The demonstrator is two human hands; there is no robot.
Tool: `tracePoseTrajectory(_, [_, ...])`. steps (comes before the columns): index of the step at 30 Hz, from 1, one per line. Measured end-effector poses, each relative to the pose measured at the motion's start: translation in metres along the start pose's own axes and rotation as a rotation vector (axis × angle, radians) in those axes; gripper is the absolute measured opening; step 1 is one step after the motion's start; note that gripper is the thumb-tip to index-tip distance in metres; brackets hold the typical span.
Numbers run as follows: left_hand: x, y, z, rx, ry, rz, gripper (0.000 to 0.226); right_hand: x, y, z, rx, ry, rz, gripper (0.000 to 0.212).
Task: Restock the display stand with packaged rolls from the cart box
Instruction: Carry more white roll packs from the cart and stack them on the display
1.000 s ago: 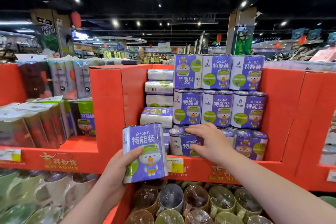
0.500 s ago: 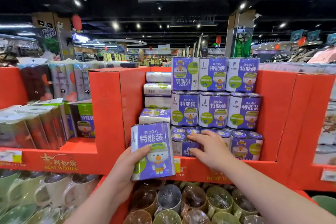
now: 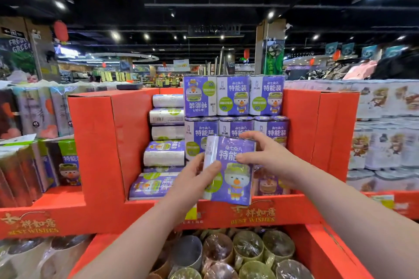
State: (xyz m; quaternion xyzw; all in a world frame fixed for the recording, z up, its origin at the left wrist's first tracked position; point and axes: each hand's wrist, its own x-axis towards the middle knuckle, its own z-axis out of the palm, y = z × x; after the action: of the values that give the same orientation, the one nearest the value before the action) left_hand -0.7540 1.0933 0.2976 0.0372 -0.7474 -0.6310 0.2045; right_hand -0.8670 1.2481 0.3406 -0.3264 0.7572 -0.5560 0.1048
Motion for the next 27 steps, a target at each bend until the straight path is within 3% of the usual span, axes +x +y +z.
tracePoseTrajectory(4, [0.029, -0.008, -0.004, 0.679, 0.157, 0.148, 0.051, 0.004, 0.009, -0.035, -0.066, 0.142, -0.017, 0.053])
tracePoseTrajectory(7, [0.045, -0.023, -0.005, 1.149, 0.031, 0.173, 0.063, 0.013, 0.022, -0.044, -0.235, 0.198, -0.056, 0.062])
tracePoseTrajectory(9, [0.051, -0.032, -0.004, 1.295, -0.07, 0.103, 0.072, 0.016, 0.029, -0.044, -0.351, 0.189, -0.062, 0.063])
tracePoseTrajectory(14, [0.059, -0.048, -0.012, 1.421, -0.132, 0.144, 0.077, 0.02, 0.05, -0.031, -0.384, 0.129, -0.05, 0.061])
tracePoseTrajectory(21, [0.064, -0.057, -0.017, 1.378, -0.096, 0.236, 0.076, 0.024, 0.082, -0.012, -0.521, 0.033, -0.057, 0.072])
tracePoseTrajectory(27, [0.064, -0.061, -0.017, 1.37, -0.076, 0.257, 0.075, 0.017, 0.09, -0.01, -0.911, 0.01, -0.101, 0.077])
